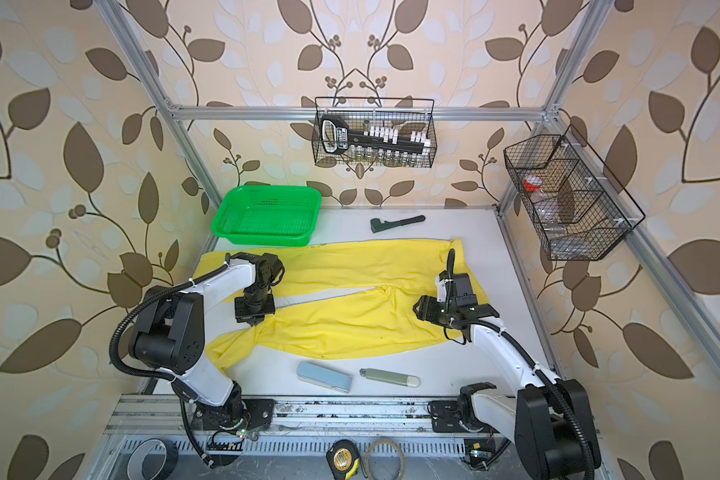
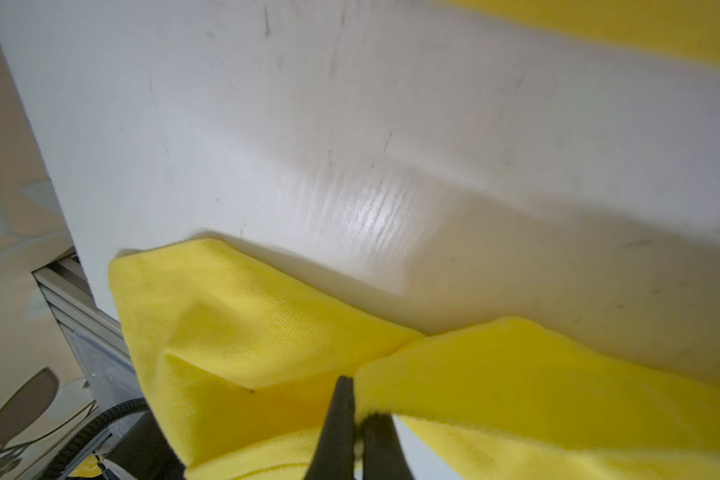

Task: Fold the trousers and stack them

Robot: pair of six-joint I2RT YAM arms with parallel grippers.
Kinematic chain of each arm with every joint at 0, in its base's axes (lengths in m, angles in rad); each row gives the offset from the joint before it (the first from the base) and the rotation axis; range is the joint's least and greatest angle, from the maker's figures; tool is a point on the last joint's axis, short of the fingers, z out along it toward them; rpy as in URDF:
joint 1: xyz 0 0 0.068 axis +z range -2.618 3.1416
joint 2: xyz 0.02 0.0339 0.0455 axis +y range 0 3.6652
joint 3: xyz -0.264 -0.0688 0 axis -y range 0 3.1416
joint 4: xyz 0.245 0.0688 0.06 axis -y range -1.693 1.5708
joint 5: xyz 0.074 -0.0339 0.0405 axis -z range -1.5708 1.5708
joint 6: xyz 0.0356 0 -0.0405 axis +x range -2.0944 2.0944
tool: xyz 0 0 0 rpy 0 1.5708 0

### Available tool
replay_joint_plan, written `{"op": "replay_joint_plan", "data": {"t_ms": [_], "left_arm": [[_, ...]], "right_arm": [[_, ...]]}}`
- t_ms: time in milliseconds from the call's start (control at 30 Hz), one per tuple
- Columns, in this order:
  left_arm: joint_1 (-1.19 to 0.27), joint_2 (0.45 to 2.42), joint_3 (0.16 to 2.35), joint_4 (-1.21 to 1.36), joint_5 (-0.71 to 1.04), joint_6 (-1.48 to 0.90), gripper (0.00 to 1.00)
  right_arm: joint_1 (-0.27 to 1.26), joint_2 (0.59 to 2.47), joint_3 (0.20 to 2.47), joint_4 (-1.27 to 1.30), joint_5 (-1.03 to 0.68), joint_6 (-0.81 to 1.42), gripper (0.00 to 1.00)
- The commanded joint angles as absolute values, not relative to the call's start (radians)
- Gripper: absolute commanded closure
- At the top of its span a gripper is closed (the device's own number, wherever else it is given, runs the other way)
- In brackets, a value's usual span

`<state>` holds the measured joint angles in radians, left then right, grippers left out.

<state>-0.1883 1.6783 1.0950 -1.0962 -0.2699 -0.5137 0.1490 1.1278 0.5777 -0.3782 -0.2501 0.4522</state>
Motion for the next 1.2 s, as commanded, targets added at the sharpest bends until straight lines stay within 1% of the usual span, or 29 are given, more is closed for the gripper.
{"op": "replay_joint_plan", "data": {"t_ms": [0, 133, 267, 367, 467, 500, 567, 633, 700, 733, 800, 867, 967, 1067, 1167], "left_arm": [[-0.179, 1.723, 1.203, -1.166, -0.373, -0.44, 0.96], [-0.178, 1.804, 1.286, -1.175, -0.416, -0.312, 0.91], [-0.175, 1.911, 1.4, -1.198, -0.464, -0.22, 0.8], [-0.173, 1.991, 1.477, -1.196, -0.426, -0.168, 0.74], [-0.173, 2.056, 1.535, -1.216, -0.424, -0.154, 0.69], [-0.173, 2.061, 1.542, -1.217, -0.44, -0.154, 0.66], [-0.167, 2.056, 1.556, -1.227, -0.477, -0.153, 0.5], [-0.15, 2.054, 1.575, -1.265, -0.496, -0.156, 0.44], [-0.129, 2.055, 1.6, -1.333, -0.511, -0.178, 0.41], [-0.119, 2.048, 1.608, -1.363, -0.492, -0.202, 0.37], [-0.086, 2.0, 1.596, -1.378, -0.387, -0.267, 0.34], [-0.042, 1.921, 1.542, -1.349, -0.262, -0.333, 0.32], [-0.001, 1.819, 1.453, -1.312, -0.148, -0.37, 0.32], [0.014, 1.739, 1.369, -1.308, -0.098, -0.401, 0.31], [0.014, 1.643, 1.276, -1.292, -0.047, -0.467, 0.3]], "right_arm": [[0.157, 1.145, 0.565, -0.381, -0.218, 0.443, 0.32], [0.161, 1.166, 0.558, -0.383, -0.194, 0.438, 0.32], [0.161, 1.186, 0.544, -0.4, -0.166, 0.433, 0.32], [0.161, 1.201, 0.539, -0.411, -0.147, 0.433, 0.32], [0.161, 1.21, 0.539, -0.431, -0.127, 0.427, 0.32], [0.161, 1.208, 0.541, -0.438, -0.127, 0.424, 0.32], [0.165, 1.188, 0.559, -0.447, -0.149, 0.416, 0.33], [0.197, 1.154, 0.608, -0.464, -0.159, 0.397, 0.33], [0.267, 1.127, 0.666, -0.455, -0.185, 0.347, 0.33], [0.314, 1.114, 0.691, -0.442, -0.186, 0.314, 0.33], [0.396, 1.11, 0.72, -0.409, -0.172, 0.251, 0.33], [0.466, 1.126, 0.734, -0.353, -0.168, 0.208, 0.33], [0.559, 1.178, 0.743, -0.25, -0.216, 0.16, 0.33], [0.687, 1.258, 0.773, -0.201, -0.188, 0.072, 0.33], [0.765, 1.345, 0.8, -0.163, -0.164, 0.047, 0.33]]}}
